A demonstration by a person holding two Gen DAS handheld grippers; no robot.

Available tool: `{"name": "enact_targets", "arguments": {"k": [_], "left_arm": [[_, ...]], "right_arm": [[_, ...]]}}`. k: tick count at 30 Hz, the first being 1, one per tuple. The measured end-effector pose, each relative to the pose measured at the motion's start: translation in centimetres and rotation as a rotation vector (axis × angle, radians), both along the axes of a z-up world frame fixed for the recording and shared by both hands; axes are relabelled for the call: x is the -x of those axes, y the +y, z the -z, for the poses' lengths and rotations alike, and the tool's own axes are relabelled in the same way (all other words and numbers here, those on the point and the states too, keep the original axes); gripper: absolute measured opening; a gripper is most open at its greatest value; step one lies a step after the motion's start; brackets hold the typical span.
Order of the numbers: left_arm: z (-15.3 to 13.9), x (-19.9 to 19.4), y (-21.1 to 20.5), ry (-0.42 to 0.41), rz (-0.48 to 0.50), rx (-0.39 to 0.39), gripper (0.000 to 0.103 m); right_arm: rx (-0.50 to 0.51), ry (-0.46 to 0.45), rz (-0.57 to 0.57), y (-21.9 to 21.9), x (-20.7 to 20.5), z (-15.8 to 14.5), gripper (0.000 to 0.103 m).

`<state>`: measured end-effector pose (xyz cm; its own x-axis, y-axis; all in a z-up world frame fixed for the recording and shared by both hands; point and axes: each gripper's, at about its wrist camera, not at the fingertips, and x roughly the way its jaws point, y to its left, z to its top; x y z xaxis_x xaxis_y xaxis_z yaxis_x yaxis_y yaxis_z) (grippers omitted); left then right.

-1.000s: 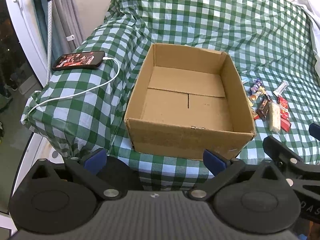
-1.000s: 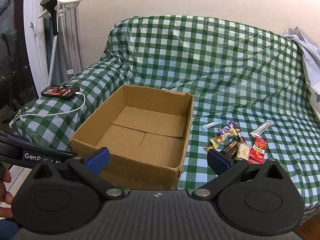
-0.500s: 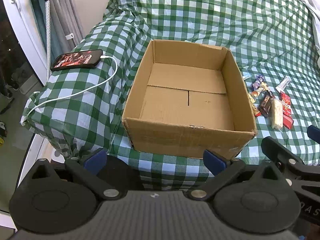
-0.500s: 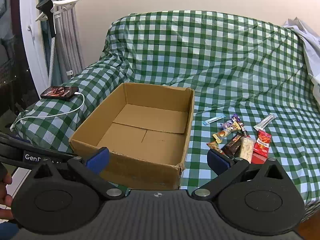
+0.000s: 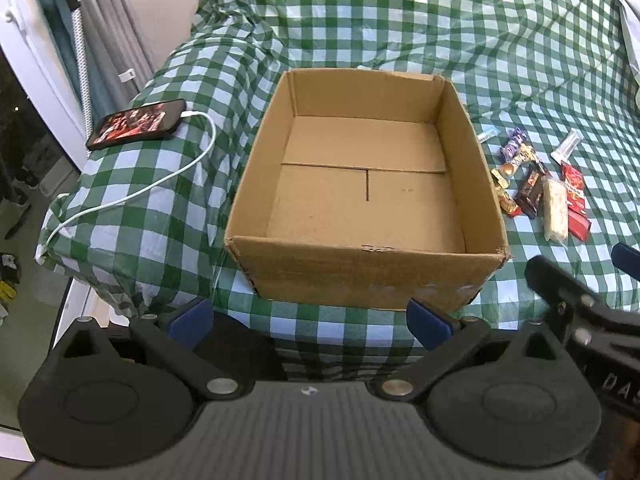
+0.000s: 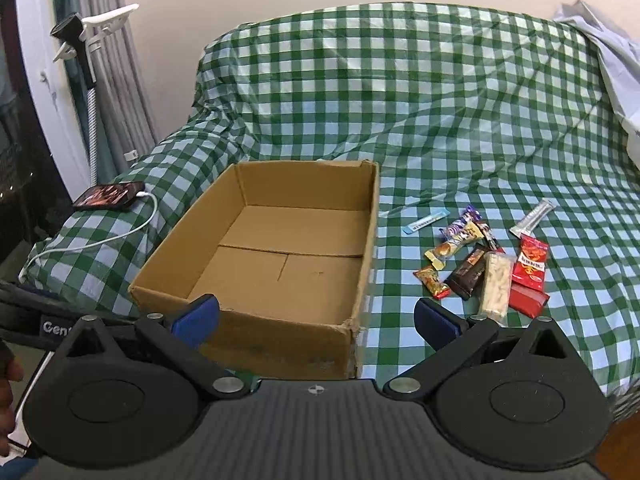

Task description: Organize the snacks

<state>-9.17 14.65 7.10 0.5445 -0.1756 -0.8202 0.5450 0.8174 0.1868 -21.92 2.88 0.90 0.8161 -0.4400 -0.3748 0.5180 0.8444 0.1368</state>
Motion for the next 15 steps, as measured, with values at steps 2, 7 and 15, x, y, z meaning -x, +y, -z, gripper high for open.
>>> {"name": "enact_targets", "arguments": {"k": [2,7,15], "left_arm": [[0.0,0.1,-0.7,0.001,0.014,-0.008,0.103],[0.3,0.5,-3.4,0.004,0.059,-0.044,0.103],[1.1,0.7,-8.8,0.022,0.116,-0.068,0.103]], "right_arm": [[-0.005,-0.007,0.021,-0.9,0.3,0.2,0.103],[-0.062,-0.039,0.089,-4.9,2.0,0.6,0.103],[-0.172,-0.003,0.274,-14.2,4.6,3.8,0.103]]}}
